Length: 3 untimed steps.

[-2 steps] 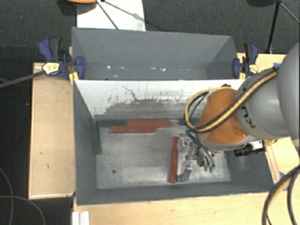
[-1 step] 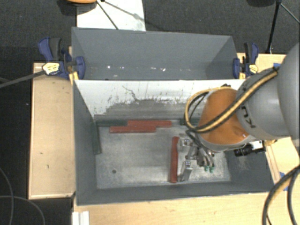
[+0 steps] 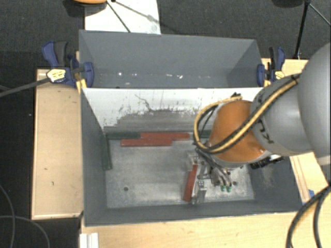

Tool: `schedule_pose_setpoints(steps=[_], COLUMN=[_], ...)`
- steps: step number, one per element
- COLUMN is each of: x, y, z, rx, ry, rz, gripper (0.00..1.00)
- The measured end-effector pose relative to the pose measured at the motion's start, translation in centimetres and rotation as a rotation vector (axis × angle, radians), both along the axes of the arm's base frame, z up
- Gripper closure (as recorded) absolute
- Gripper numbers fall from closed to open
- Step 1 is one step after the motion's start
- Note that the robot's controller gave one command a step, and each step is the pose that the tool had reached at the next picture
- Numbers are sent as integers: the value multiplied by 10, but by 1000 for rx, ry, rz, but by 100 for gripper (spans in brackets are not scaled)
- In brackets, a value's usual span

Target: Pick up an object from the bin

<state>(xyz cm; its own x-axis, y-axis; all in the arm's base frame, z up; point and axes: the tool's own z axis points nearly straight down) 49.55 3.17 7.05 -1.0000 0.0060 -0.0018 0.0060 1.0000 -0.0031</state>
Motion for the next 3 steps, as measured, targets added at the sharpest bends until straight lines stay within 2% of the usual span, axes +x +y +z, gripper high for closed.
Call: schedule_pose_setpoints(steps=[1, 2, 3], x=[-5, -5, 40], y=[18, 18, 60], z=[0, 0, 134], rx=[3, 3, 3], ry=[3, 3, -1], rz=[442, 443, 482], gripper=[100, 100, 100])
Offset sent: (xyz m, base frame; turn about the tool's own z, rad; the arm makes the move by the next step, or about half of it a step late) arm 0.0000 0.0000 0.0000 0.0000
